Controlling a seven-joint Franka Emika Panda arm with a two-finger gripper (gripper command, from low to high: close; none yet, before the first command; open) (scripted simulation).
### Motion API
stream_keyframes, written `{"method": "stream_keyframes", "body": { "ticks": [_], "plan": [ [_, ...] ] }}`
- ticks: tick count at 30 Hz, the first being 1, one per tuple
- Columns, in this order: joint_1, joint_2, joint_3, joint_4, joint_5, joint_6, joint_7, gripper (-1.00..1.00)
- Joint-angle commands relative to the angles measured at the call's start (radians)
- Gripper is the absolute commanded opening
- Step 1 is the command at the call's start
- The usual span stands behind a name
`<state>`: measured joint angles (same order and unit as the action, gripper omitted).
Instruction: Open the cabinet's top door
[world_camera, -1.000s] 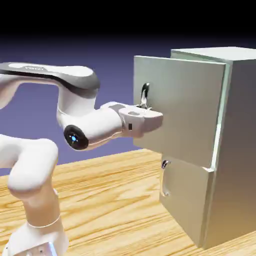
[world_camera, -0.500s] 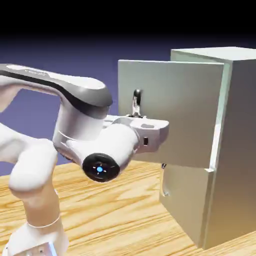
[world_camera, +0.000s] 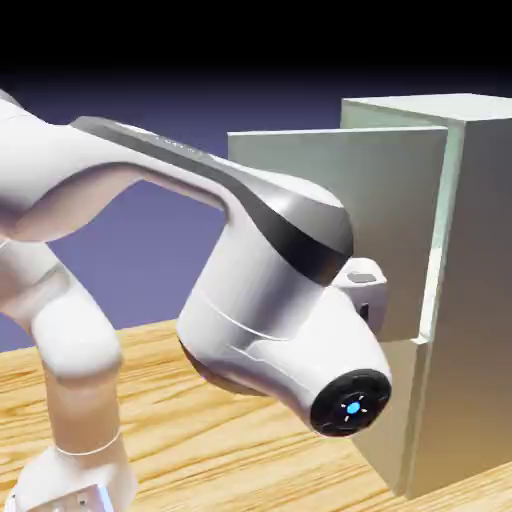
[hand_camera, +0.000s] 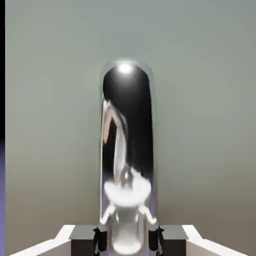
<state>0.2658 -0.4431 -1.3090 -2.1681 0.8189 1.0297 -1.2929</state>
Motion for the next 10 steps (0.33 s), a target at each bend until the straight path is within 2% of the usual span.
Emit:
{"method": "stream_keyframes", "body": {
  "ticks": [1,10],
  "plan": [
    [0.036,0.006,-0.034,0.019,-0.006,-0.015,-0.003,-1.0],
    [0.363,-0.059,-0.295,0.18,-0.089,-0.092,0.03,-1.0]
  ]
}}
